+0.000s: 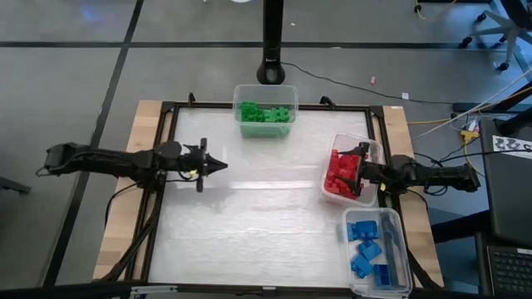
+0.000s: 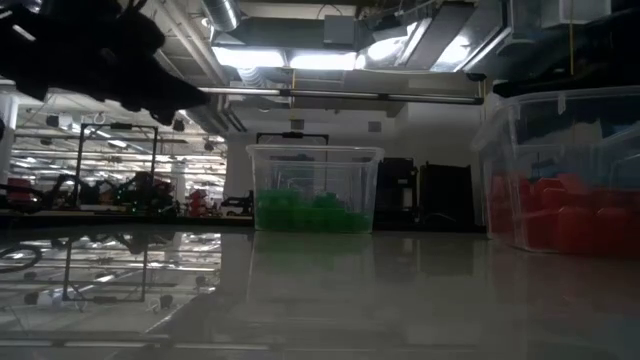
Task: Sort blocks
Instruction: Return to Home Position
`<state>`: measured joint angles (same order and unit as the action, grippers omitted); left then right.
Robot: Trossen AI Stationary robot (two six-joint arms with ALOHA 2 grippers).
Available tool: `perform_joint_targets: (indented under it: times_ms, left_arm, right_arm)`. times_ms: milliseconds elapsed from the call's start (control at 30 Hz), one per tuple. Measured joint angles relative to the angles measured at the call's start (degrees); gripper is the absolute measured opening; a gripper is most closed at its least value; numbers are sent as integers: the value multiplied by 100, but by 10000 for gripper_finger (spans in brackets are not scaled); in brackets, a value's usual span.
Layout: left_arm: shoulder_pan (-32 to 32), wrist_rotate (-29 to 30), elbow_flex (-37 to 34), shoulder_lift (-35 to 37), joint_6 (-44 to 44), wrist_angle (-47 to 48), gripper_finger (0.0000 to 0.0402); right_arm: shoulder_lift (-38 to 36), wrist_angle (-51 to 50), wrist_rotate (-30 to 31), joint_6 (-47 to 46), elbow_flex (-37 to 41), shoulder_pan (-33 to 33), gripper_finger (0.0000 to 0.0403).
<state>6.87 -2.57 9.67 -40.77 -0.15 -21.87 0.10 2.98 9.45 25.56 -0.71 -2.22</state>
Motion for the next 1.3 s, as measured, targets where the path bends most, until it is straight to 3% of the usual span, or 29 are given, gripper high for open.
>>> perform_joint_targets:
  times_ms: [167, 433, 567, 767, 1300]
  left_arm:
    - [155, 30, -27, 1240, 31, 1229, 4]
    - [335, 354, -884, 2971, -281, 1522, 4]
    - [343, 381, -909, 3561, -363, 2115, 4]
    - [326, 304, -909, 3898, -284, 2124, 4]
    - [326, 302, -909, 3888, -329, 2132, 4]
  right_arm:
    - [-1, -10, 11, 9, 5, 0, 372]
    - [2, -19, 31, 20, 13, 0, 372]
    - [2, -14, 44, 22, 15, 0, 372]
    - [2, -24, 42, 16, 20, 0, 372]
    - [2, -12, 39, 22, 24, 0, 372]
